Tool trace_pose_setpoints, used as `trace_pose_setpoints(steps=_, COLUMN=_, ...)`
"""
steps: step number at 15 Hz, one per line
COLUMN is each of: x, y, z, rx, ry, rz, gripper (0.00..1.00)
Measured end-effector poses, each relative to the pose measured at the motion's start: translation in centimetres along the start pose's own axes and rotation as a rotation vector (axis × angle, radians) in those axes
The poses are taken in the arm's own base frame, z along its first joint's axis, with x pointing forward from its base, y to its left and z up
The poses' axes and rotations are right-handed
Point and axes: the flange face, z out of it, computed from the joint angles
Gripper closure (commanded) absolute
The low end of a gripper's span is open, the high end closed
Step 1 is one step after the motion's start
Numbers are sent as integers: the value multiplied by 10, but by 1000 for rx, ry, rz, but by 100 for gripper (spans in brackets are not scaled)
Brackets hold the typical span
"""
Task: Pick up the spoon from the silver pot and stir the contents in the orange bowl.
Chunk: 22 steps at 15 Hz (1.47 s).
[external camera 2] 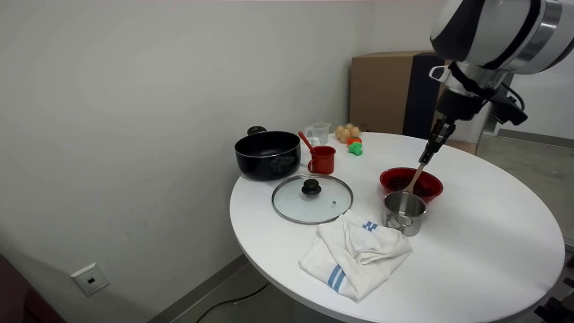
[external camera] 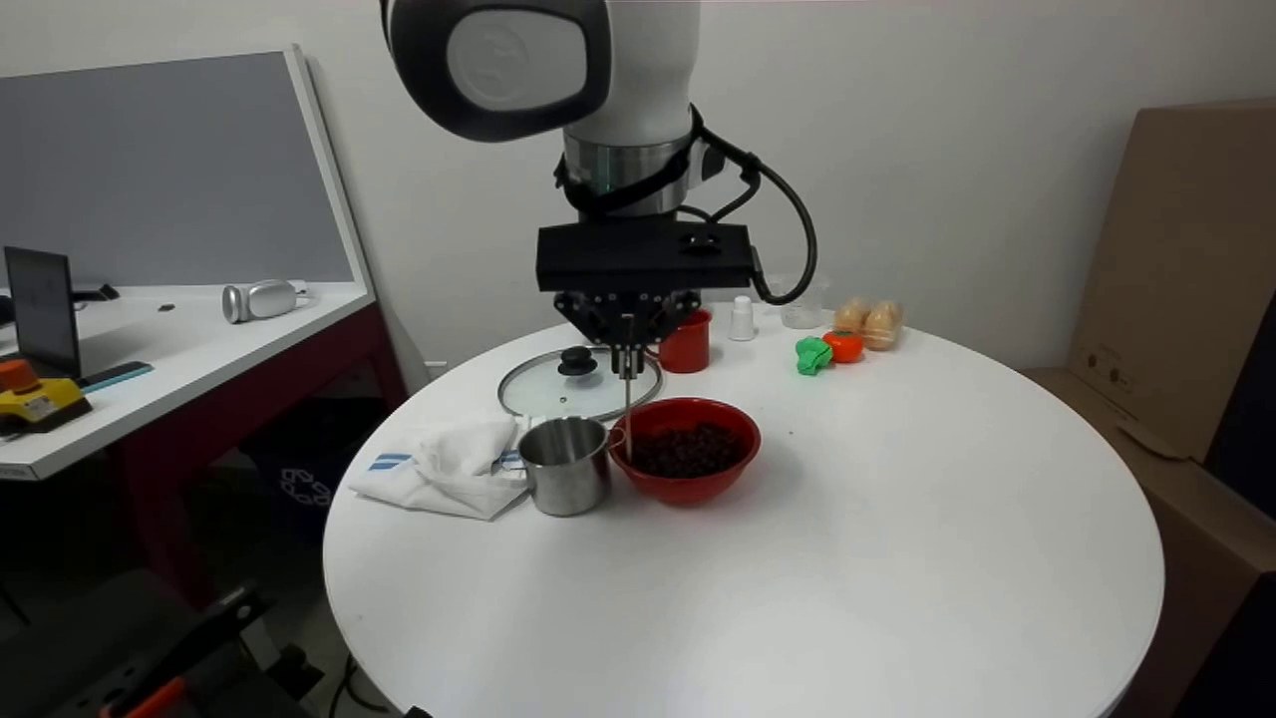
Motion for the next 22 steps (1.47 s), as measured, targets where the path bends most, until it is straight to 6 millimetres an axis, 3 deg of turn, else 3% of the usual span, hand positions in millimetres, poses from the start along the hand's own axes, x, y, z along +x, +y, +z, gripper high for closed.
trace_pose_setpoints(steps=4, x=-3, y=-9, z=-7, rx=-3, ry=10, rz=4, gripper=99)
trace_pose_setpoints(steps=13, x=-23, y=15, z=-16, rx=-43, ry=16, rz=63, gripper=99)
trace_pose_setpoints(steps=22, x=-4, y=30, z=-33, rx=-96, ry=56, rz=59, gripper=99)
